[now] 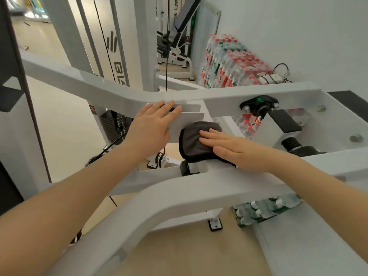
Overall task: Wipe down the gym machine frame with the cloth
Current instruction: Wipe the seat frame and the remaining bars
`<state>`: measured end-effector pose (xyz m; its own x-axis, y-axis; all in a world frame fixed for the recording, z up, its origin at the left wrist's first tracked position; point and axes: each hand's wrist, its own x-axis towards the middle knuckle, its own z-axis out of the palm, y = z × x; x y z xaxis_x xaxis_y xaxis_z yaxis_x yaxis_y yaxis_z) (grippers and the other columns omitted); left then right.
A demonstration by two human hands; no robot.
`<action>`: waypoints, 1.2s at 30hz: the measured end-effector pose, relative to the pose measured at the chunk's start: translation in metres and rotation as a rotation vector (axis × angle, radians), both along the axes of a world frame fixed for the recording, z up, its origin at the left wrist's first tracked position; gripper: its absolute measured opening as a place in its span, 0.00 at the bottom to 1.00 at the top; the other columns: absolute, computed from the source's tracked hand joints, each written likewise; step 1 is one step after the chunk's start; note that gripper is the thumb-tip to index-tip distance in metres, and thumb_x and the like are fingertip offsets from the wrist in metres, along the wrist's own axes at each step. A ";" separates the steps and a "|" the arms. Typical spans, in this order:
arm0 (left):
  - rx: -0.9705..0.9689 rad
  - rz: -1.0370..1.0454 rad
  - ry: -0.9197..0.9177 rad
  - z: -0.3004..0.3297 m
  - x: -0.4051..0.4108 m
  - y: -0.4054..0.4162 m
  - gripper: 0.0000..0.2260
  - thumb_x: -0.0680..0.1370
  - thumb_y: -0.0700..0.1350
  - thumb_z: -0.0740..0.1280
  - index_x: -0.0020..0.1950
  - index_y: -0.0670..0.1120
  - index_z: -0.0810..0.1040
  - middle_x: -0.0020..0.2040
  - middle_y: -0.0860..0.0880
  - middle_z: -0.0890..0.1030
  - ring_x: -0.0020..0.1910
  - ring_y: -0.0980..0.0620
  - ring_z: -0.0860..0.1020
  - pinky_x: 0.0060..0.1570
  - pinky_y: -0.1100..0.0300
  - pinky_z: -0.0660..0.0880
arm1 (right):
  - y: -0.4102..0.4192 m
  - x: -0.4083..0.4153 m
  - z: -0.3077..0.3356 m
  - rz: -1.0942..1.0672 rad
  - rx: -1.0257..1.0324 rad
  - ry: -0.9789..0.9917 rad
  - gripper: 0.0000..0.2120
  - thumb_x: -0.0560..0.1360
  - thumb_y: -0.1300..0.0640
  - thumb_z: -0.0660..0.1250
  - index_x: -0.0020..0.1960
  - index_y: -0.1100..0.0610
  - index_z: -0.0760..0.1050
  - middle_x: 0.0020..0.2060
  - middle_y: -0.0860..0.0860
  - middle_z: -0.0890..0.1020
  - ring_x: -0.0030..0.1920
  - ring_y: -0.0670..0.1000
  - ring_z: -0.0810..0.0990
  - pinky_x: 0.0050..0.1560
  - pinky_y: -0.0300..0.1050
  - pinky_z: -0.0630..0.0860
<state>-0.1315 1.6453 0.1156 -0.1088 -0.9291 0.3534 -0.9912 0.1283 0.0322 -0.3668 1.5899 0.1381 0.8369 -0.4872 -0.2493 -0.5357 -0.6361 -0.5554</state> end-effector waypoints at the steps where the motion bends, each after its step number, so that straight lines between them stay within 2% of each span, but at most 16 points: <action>1: 0.011 0.004 -0.006 0.000 0.000 0.000 0.27 0.77 0.41 0.60 0.74 0.49 0.58 0.74 0.47 0.61 0.73 0.47 0.57 0.71 0.53 0.48 | 0.007 -0.006 0.004 0.006 0.033 -0.028 0.21 0.78 0.44 0.46 0.69 0.41 0.61 0.67 0.28 0.55 0.67 0.25 0.46 0.61 0.17 0.41; 2: 0.021 0.011 -0.016 0.001 0.000 0.000 0.27 0.77 0.41 0.60 0.75 0.49 0.57 0.75 0.47 0.60 0.73 0.47 0.57 0.71 0.52 0.48 | 0.013 -0.009 0.008 -0.016 0.077 -0.076 0.20 0.77 0.43 0.45 0.66 0.40 0.65 0.65 0.28 0.60 0.67 0.25 0.50 0.62 0.18 0.44; 4: 0.037 0.031 -0.048 0.002 -0.002 0.000 0.27 0.77 0.42 0.60 0.75 0.49 0.56 0.75 0.47 0.58 0.74 0.46 0.55 0.71 0.50 0.47 | 0.016 -0.006 0.011 -0.199 0.153 -0.226 0.18 0.79 0.46 0.48 0.57 0.44 0.75 0.59 0.34 0.74 0.64 0.32 0.66 0.65 0.26 0.56; 6: 0.068 0.041 -0.057 0.003 -0.004 -0.001 0.28 0.77 0.42 0.59 0.76 0.49 0.53 0.76 0.48 0.57 0.74 0.46 0.53 0.71 0.50 0.46 | 0.015 0.008 0.010 -0.423 0.010 -0.329 0.13 0.80 0.52 0.57 0.49 0.51 0.80 0.48 0.42 0.80 0.52 0.40 0.76 0.57 0.35 0.67; 8: 0.109 0.037 -0.052 0.005 -0.002 -0.002 0.28 0.78 0.43 0.58 0.76 0.50 0.51 0.76 0.49 0.54 0.75 0.47 0.51 0.72 0.50 0.45 | 0.017 0.027 0.003 -0.492 -0.331 -0.244 0.07 0.77 0.55 0.64 0.51 0.56 0.77 0.49 0.48 0.76 0.51 0.47 0.74 0.52 0.35 0.65; 9: 0.128 0.031 -0.044 0.006 0.000 -0.002 0.28 0.79 0.44 0.58 0.76 0.50 0.50 0.76 0.49 0.53 0.75 0.47 0.50 0.72 0.51 0.45 | 0.020 0.035 -0.001 -0.520 -0.421 -0.196 0.11 0.76 0.54 0.66 0.55 0.58 0.74 0.54 0.52 0.73 0.55 0.49 0.72 0.55 0.36 0.64; 12: 0.169 0.018 0.037 0.010 0.000 0.000 0.27 0.79 0.44 0.57 0.76 0.50 0.50 0.77 0.49 0.52 0.75 0.49 0.49 0.72 0.52 0.43 | 0.029 0.039 -0.008 -0.639 -0.321 0.010 0.29 0.76 0.45 0.63 0.68 0.62 0.62 0.65 0.59 0.67 0.64 0.57 0.68 0.62 0.45 0.64; 16: 0.146 -0.041 0.185 0.012 -0.012 0.014 0.26 0.78 0.43 0.58 0.76 0.48 0.54 0.76 0.50 0.54 0.75 0.51 0.48 0.71 0.55 0.40 | 0.042 0.024 -0.005 -0.520 -0.302 0.176 0.32 0.79 0.44 0.56 0.74 0.62 0.51 0.62 0.60 0.74 0.58 0.59 0.75 0.54 0.48 0.70; 18: 0.172 -0.109 0.215 0.011 -0.019 0.021 0.27 0.79 0.43 0.59 0.75 0.47 0.54 0.76 0.50 0.53 0.75 0.52 0.47 0.71 0.59 0.41 | 0.053 0.015 -0.003 -0.441 -0.356 0.171 0.28 0.80 0.48 0.55 0.74 0.61 0.52 0.61 0.60 0.75 0.56 0.59 0.75 0.50 0.47 0.69; 20: 0.194 -0.166 0.227 0.012 -0.022 0.026 0.26 0.79 0.43 0.59 0.75 0.47 0.54 0.76 0.51 0.53 0.75 0.54 0.48 0.70 0.62 0.43 | 0.061 0.006 -0.005 -0.419 -0.392 0.094 0.24 0.80 0.52 0.55 0.74 0.58 0.55 0.66 0.57 0.72 0.61 0.58 0.73 0.55 0.47 0.68; 24: 0.291 -0.234 0.377 0.019 -0.030 0.038 0.20 0.80 0.44 0.58 0.73 0.50 0.62 0.73 0.55 0.62 0.71 0.55 0.60 0.63 0.70 0.51 | 0.068 -0.007 -0.004 -0.398 -0.418 -0.038 0.18 0.81 0.59 0.54 0.70 0.52 0.64 0.66 0.53 0.73 0.61 0.56 0.73 0.58 0.46 0.69; 27: 0.410 -0.263 0.562 0.027 -0.038 0.051 0.15 0.80 0.47 0.58 0.66 0.54 0.71 0.62 0.59 0.75 0.63 0.57 0.72 0.62 0.65 0.63 | 0.072 -0.017 0.010 -0.319 -0.302 -0.220 0.14 0.80 0.64 0.54 0.61 0.52 0.70 0.63 0.46 0.75 0.62 0.50 0.73 0.59 0.40 0.68; 29: 0.452 -0.284 0.615 0.032 -0.041 0.059 0.12 0.80 0.48 0.57 0.60 0.58 0.74 0.50 0.65 0.78 0.53 0.60 0.77 0.55 0.64 0.71 | 0.081 -0.025 0.020 -0.251 -0.203 -0.345 0.16 0.78 0.68 0.55 0.53 0.48 0.71 0.60 0.39 0.75 0.62 0.42 0.73 0.60 0.32 0.67; 32: 0.469 -0.298 0.549 0.031 -0.043 0.067 0.08 0.79 0.50 0.59 0.53 0.61 0.74 0.44 0.63 0.78 0.46 0.65 0.76 0.46 0.67 0.71 | 0.095 -0.037 0.023 -0.194 -0.086 -0.244 0.16 0.78 0.66 0.57 0.47 0.46 0.74 0.59 0.36 0.75 0.61 0.34 0.69 0.57 0.21 0.61; 34: 0.469 -0.291 0.483 0.026 -0.046 0.074 0.07 0.75 0.55 0.62 0.52 0.59 0.76 0.44 0.62 0.78 0.44 0.64 0.76 0.45 0.65 0.72 | 0.098 -0.032 0.010 -0.250 -0.203 -0.196 0.08 0.79 0.58 0.57 0.48 0.51 0.74 0.58 0.42 0.75 0.59 0.38 0.69 0.55 0.25 0.62; 36: 0.458 -0.273 0.385 0.020 -0.050 0.082 0.18 0.69 0.59 0.67 0.56 0.54 0.76 0.47 0.60 0.77 0.46 0.59 0.76 0.48 0.62 0.72 | 0.102 -0.013 -0.008 -0.475 -0.416 -0.297 0.09 0.80 0.53 0.56 0.54 0.55 0.72 0.56 0.50 0.74 0.56 0.48 0.71 0.56 0.39 0.65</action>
